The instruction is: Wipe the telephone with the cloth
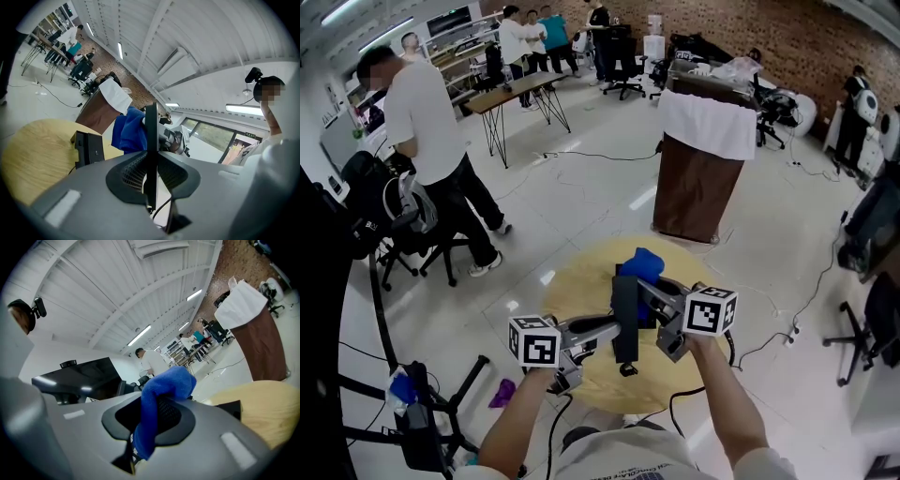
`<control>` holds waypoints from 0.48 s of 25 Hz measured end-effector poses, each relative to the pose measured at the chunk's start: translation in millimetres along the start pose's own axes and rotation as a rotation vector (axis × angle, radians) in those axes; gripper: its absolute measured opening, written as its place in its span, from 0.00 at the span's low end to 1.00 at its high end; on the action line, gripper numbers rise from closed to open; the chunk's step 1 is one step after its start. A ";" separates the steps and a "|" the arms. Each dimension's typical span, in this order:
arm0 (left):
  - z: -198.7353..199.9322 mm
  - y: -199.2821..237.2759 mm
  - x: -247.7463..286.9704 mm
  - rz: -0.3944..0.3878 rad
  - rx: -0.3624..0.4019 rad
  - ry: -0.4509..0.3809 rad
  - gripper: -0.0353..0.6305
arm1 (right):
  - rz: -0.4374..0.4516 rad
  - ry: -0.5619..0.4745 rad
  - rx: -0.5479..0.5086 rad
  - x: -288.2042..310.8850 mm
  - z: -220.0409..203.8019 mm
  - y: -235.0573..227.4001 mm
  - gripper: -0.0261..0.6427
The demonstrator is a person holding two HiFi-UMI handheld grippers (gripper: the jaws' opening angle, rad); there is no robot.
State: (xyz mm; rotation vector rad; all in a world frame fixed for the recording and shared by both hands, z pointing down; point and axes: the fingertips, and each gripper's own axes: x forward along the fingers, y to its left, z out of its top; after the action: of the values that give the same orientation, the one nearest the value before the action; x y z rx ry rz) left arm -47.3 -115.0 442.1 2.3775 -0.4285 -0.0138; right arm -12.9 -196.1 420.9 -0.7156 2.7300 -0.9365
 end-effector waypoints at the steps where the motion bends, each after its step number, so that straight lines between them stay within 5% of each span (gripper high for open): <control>1: -0.7 -0.6 0.5 0.000 0.001 0.002 0.15 | 0.000 -0.005 -0.001 0.7 3.4 -0.2 0.13; 12: -9.4 -2.6 3.5 0.004 -0.002 0.020 0.15 | -0.013 -0.051 -0.008 3.8 25.7 -3.5 0.13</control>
State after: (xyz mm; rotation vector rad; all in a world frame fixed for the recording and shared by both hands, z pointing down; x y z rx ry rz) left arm -42.0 -108.2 447.9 2.3732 -0.4237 0.0113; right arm -7.0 -214.1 402.8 -0.7484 2.6894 -0.8980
